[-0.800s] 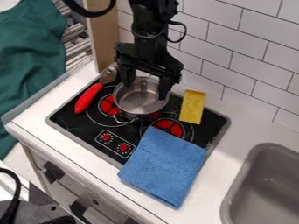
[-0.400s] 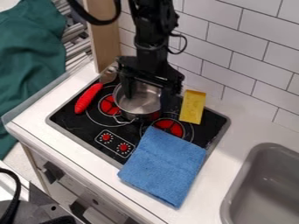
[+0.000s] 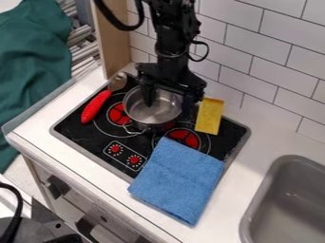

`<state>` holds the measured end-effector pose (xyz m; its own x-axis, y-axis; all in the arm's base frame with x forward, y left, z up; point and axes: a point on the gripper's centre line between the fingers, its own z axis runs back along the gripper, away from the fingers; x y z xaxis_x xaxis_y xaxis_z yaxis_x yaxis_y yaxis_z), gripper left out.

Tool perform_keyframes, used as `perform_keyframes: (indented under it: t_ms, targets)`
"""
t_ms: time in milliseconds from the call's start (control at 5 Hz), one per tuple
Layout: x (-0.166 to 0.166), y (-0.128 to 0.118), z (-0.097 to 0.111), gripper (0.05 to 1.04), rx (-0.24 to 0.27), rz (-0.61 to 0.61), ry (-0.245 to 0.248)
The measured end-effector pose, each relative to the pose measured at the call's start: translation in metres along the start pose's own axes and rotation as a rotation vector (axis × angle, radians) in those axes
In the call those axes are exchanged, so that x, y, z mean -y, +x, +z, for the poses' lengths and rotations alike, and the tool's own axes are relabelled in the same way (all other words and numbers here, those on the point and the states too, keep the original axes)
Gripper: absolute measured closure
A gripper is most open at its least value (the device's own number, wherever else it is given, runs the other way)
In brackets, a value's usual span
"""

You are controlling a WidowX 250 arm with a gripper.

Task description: Moved the silver pot to the top of the blue cloth

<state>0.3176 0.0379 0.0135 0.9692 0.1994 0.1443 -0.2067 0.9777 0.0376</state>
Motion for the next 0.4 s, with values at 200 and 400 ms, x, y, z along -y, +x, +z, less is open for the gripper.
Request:
perform_keyframes:
  t_ms: [200, 400]
  targets:
    - [-0.002, 0.014, -0.01, 0.082, -0.005, -0.013, 0.025]
    - [-0.003, 0.019, -0.021, 0.082, -0.027, -0.034, 0.044]
